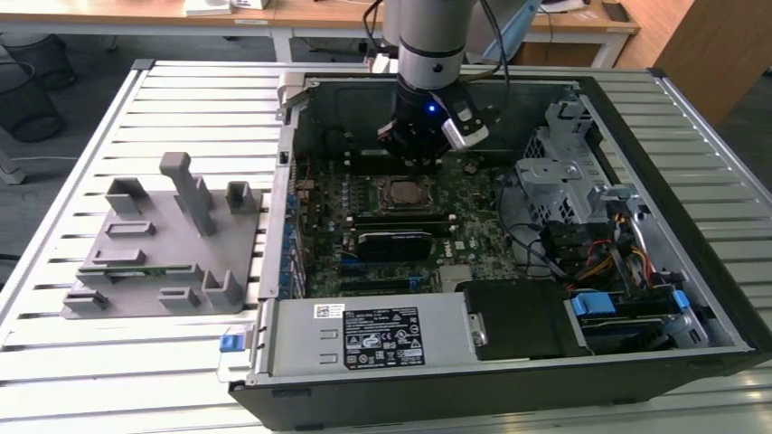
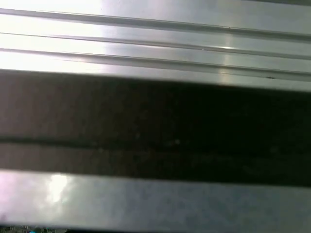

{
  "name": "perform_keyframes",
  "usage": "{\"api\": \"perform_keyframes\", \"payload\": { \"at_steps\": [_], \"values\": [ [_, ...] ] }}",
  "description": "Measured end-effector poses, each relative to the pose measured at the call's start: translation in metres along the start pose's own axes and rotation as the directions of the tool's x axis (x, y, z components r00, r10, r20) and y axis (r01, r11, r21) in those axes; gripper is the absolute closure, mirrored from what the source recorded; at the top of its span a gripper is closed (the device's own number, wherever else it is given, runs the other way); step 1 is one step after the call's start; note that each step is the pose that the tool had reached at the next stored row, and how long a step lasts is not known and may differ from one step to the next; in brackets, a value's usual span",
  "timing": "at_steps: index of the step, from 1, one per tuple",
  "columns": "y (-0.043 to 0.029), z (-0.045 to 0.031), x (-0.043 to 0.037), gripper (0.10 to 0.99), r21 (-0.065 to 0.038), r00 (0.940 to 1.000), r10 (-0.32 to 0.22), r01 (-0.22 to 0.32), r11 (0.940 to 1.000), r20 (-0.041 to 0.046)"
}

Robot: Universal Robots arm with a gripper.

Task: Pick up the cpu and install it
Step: 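Install the first cpu locking lever, then install the second cpu locking lever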

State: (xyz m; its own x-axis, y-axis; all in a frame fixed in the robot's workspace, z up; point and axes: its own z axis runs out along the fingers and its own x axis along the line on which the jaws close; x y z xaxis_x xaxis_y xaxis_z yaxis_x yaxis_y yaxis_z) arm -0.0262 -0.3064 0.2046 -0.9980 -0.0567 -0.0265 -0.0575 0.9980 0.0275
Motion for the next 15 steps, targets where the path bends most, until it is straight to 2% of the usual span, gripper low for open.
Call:
{"api": "perform_keyframes", "payload": {
  "at_steps": [15],
  "values": [
    [-0.0045, -0.0001, 0.0002, 0.98, 0.0, 1.0, 0.0, 0.0, 1.0, 0.0]
  ]
}}
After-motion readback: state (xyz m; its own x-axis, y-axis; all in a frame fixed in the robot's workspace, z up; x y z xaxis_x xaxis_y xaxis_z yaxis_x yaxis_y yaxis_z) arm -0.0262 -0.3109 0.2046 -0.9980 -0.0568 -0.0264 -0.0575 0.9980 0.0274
